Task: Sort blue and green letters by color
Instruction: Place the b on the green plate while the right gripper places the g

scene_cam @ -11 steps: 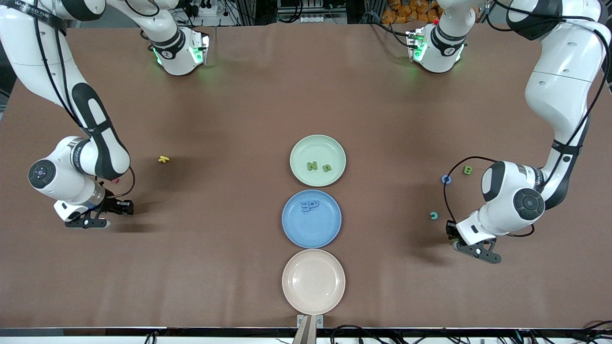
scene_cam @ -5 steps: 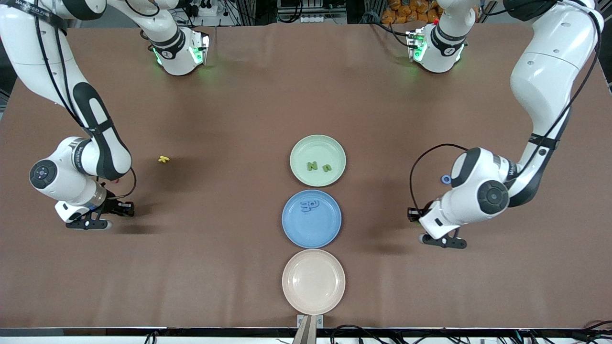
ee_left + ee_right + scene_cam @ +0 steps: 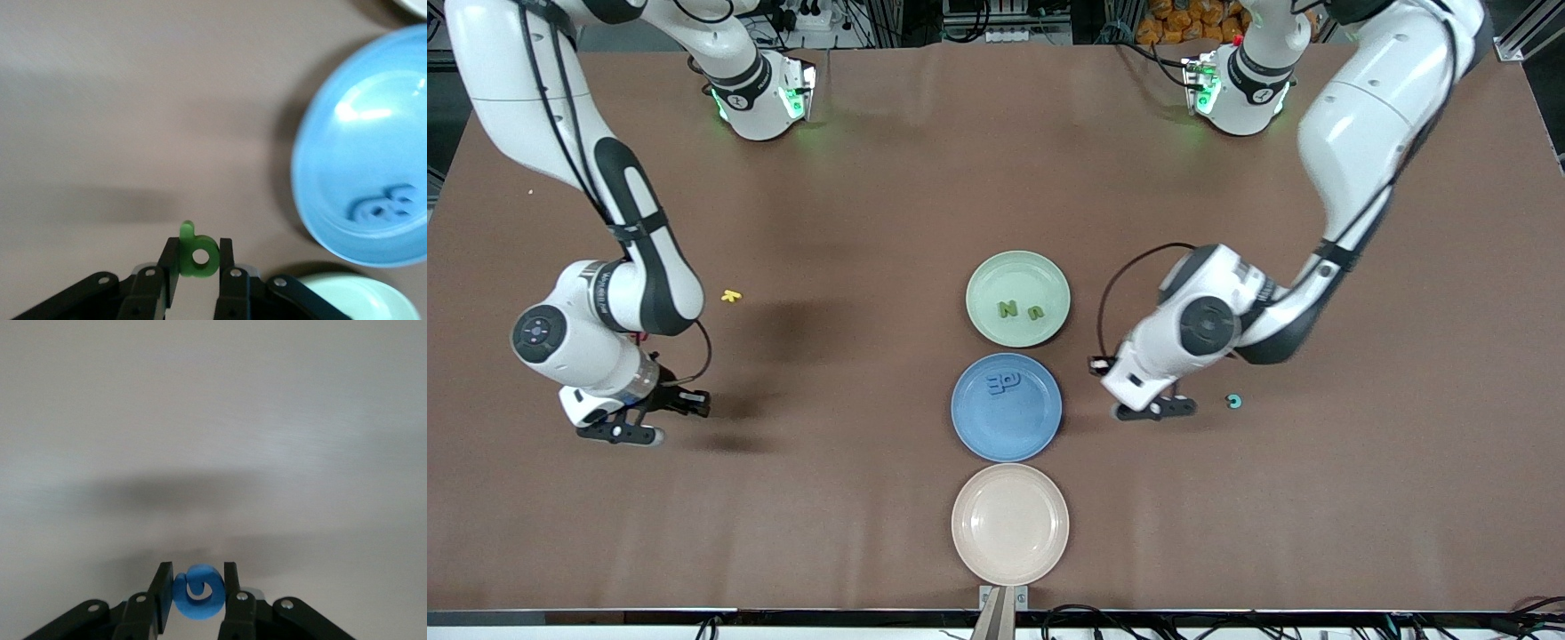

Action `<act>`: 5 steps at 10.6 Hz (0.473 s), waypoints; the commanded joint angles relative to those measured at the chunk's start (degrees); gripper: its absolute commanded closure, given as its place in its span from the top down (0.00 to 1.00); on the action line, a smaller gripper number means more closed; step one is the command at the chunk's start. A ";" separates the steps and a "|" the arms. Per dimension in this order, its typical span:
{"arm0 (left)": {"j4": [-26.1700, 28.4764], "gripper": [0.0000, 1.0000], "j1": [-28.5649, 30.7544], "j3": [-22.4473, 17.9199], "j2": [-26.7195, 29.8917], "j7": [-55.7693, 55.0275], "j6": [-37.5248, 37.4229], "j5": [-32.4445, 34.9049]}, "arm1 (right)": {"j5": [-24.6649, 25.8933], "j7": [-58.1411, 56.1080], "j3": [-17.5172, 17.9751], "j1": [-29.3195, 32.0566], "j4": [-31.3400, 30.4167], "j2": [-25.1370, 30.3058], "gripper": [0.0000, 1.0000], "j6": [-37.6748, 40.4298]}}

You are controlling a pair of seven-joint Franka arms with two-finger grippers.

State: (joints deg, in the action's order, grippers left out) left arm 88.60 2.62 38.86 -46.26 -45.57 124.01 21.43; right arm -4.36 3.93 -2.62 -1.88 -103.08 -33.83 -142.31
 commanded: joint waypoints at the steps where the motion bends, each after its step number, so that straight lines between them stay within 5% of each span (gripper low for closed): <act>1: 0.34 0.00 -5.77 -0.72 1.09 -12.14 -0.62 -0.16 | -6.85 7.84 -0.20 -7.24 4.98 -0.53 0.19 2.30; 5: 0.43 0.00 -15.53 -2.12 0.82 -26.20 -0.53 -0.08 | -20.59 8.03 -0.28 -16.56 10.34 -2.72 0.19 1.95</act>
State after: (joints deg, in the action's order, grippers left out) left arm 88.74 -8.29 38.39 -46.27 -64.55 124.01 21.43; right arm -19.78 11.04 -2.40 -14.03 -96.71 -33.91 -140.84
